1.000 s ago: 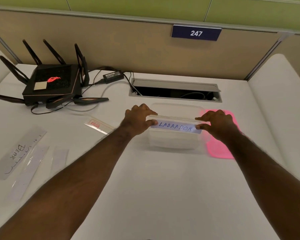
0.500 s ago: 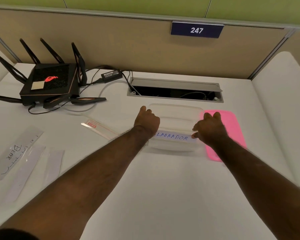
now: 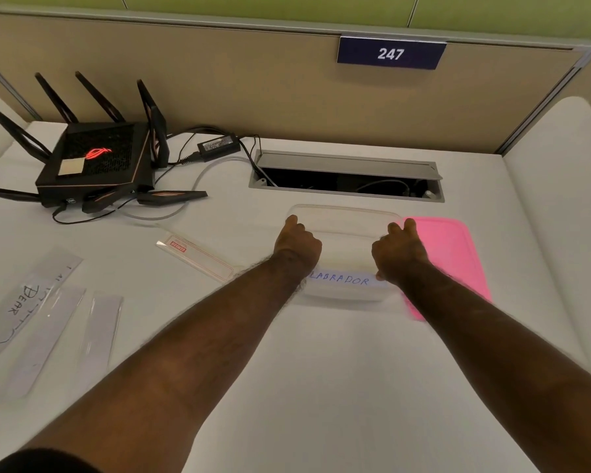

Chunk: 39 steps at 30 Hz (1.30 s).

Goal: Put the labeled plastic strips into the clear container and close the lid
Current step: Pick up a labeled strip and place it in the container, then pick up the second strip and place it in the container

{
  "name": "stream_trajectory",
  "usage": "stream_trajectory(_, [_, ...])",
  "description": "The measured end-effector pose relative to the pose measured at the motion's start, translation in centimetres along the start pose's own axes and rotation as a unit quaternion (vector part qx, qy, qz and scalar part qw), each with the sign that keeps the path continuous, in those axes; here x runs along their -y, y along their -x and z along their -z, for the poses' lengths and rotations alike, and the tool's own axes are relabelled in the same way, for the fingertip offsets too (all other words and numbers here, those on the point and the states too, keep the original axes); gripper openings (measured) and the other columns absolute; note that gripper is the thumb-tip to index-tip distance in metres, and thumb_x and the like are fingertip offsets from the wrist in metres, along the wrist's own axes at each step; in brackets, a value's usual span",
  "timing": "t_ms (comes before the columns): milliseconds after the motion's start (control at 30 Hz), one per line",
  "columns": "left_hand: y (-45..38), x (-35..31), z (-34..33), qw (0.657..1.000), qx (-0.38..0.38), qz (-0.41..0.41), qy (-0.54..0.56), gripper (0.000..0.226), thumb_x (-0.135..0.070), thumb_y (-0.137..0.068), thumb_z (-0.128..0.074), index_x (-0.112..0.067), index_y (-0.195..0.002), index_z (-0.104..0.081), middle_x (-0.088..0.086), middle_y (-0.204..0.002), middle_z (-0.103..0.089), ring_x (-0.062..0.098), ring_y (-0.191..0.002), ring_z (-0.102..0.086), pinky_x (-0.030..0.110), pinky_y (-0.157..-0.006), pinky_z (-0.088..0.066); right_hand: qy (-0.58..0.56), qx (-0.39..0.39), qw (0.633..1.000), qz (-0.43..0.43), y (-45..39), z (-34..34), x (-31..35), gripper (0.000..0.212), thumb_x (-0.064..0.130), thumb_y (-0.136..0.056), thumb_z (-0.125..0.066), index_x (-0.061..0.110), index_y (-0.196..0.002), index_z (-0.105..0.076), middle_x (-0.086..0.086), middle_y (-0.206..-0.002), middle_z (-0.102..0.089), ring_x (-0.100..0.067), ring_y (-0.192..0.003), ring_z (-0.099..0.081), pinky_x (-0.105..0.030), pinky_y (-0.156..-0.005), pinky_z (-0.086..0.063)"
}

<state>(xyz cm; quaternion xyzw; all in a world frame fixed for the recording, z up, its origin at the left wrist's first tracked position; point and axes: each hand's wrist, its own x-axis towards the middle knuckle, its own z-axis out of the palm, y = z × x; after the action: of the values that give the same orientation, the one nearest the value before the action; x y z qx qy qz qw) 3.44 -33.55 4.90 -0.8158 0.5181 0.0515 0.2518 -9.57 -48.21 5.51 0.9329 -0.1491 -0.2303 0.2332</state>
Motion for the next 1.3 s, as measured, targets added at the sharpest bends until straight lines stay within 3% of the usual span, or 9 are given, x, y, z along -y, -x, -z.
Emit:
stream_trajectory(133, [0.0,0.4,-0.5,1.0,-0.003,-0.011,-0.003,0.023,-0.027,-0.089,-0.056,-0.018,-0.108,-0.063,0.003,-0.115,-0.068,0.024,-0.113,-0.053,0.043,-0.112,-0.018,-0.001,0.004,1.0,0.002,-0.1,0.1,0.2,0.045,0.051,-0.08,-0.068,0.016,-0.107,-0.064,-0.002,-0.109,-0.069,-0.026,-0.114,-0.05,-0.052,-0.105,-0.026])
stream_trajectory(300, [0.0,1.5,-0.5,0.998,-0.038,-0.026,0.043,0.04,-0.052,-0.087,-0.054,-0.019,-0.108,-0.064,0.001,-0.109,-0.068,0.024,-0.11,-0.052,0.043,-0.103,-0.025,-0.071,0.005,0.997,-0.007,0.1,0.6,-0.2,0.051,0.055,-0.077,-0.068,0.023,-0.116,-0.065,-0.001,-0.12,-0.065,-0.025,-0.119,-0.049,-0.05,-0.103,-0.027])
stream_trajectory(467, [0.6,4.6,-0.1,0.976,-0.194,0.007,0.095,0.035,-0.039,-0.092,-0.044,-0.023,-0.114,-0.066,0.001,-0.11,-0.069,0.027,-0.105,-0.053,0.044,-0.093,-0.03,-0.157,-0.087,0.982,-0.055,0.1,2.1,-1.3,0.044,0.055,-0.085,-0.06,0.03,-0.121,-0.063,-0.001,-0.121,-0.064,-0.025,-0.117,-0.052,-0.048,-0.1,-0.031])
stream_trajectory(633, [1.8,8.8,-0.8,0.956,-0.238,0.099,0.141,0.032,-0.03,-0.087,-0.047,-0.021,-0.111,-0.067,0.004,-0.106,-0.069,0.027,-0.1,-0.057,0.042,-0.089,-0.032,-0.18,-0.171,0.965,-0.083,-0.2,4.4,-1.1,0.042,0.051,-0.087,-0.057,0.029,-0.122,-0.063,-0.004,-0.118,-0.063,-0.029,-0.113,-0.053,-0.05,-0.096,-0.033])
stream_trajectory(767, [3.1,12.3,-3.0,0.946,-0.22,0.169,0.168,0.037,-0.032,-0.087,-0.049,-0.02,-0.12,-0.062,0.004,-0.122,-0.063,0.025,-0.113,-0.054,0.047,-0.102,-0.028,-0.205,-0.228,0.949,-0.069,-0.9,6.8,0.6,0.047,0.051,-0.089,-0.052,0.025,-0.128,-0.058,-0.005,-0.125,-0.06,-0.03,-0.112,-0.052,-0.047,-0.09,-0.033])
stream_trajectory(900, [4.7,15.6,-5.6,0.945,-0.178,0.211,0.175,0.05,-0.033,-0.088,-0.052,-0.017,-0.135,-0.051,0.003,-0.152,-0.039,0.024,-0.142,-0.03,0.056,-0.111,-0.021,-0.239,-0.236,0.941,-0.032,-1.9,9.2,3.5,0.054,0.051,-0.092,-0.046,0.023,-0.138,-0.047,-0.003,-0.141,-0.051,-0.028,-0.127,-0.045,-0.05,-0.101,-0.028])
stream_trajectory(1100, [6.9,18.7,-10.2,0.936,-0.092,0.271,0.205,0.055,-0.032,-0.091,-0.047,-0.017,-0.144,-0.037,0.005,-0.158,-0.028,0.027,-0.147,-0.017,0.063,-0.113,-0.015,-0.258,-0.226,0.939,0.038,-3.7,12.0,9.2,0.06,0.051,-0.094,-0.04,0.021,-0.146,-0.037,-0.003,-0.153,-0.039,-0.023,-0.144,-0.026,-0.057,-0.115,-0.01])
stream_trajectory(1300, [7.9,19.2,-13.8,0.927,0.027,0.284,0.245,0.062,-0.028,-0.096,-0.038,-0.023,-0.153,-0.014,0.004,-0.163,-0.007,0.029,-0.149,-0.001,0.061,-0.115,-0.005,-0.25,-0.178,0.947,0.094,-4.9,12.8,15.3,0.068,0.05,-0.097,-0.033,0.013,-0.152,-0.02,-0.008,-0.16,-0.025,-0.026,-0.15,-0.009,-0.051,-0.117,0.008])
